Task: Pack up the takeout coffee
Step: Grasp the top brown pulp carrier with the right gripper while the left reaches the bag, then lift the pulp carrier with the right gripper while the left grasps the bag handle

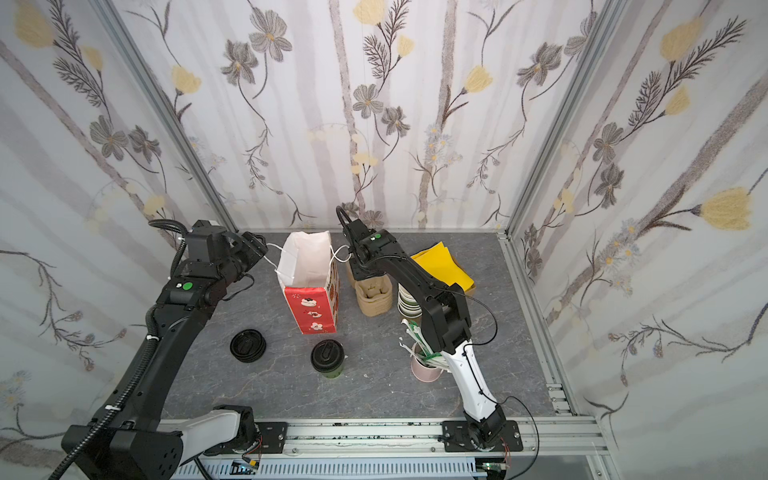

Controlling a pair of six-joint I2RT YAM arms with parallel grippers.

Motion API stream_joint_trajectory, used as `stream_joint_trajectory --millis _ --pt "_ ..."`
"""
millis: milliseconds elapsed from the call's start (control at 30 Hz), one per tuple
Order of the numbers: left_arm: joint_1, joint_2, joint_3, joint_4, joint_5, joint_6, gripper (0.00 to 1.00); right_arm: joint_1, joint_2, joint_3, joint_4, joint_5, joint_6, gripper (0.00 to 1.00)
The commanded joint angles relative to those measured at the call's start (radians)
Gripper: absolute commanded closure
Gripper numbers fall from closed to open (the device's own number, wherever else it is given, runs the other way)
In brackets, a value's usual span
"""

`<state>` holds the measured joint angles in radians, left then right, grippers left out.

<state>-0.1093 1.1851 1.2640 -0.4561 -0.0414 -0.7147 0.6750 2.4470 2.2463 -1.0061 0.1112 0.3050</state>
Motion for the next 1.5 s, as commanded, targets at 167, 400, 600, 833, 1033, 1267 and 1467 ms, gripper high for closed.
stream_joint_trajectory --millis 167,400,600,833,1033,1267,1467 --pt "0.002 -0.005 0.005 0.036 -0.022 -0.017 0.27 0.001 0.007 0.008 0.003 0.022 -0.007 0.61" --pt "0.002 -0.004 0.011 0.036 -0.017 -0.011 0.27 0.001 -0.019 0.007 0.001 0.016 0.003 0.67" --pt "0.002 -0.008 0.016 0.036 -0.030 -0.014 0.27 -0.001 -0.067 0.008 0.001 0.025 0.018 0.69" --pt "0.002 -0.014 0.016 0.034 -0.036 -0.030 0.27 -0.006 -0.123 0.008 -0.009 0.036 0.047 0.69" --pt "0.002 -0.025 0.015 0.031 0.005 -0.016 0.27 -0.007 -0.181 0.009 -0.009 0.030 0.083 0.68" --pt "0.002 -0.013 0.005 0.027 0.039 0.039 0.25 -0.009 -0.248 0.008 -0.031 0.022 0.142 0.68" --pt "0.021 0.068 0.062 -0.009 0.167 0.096 0.23 -0.007 -0.317 0.007 -0.093 0.058 0.152 0.67"
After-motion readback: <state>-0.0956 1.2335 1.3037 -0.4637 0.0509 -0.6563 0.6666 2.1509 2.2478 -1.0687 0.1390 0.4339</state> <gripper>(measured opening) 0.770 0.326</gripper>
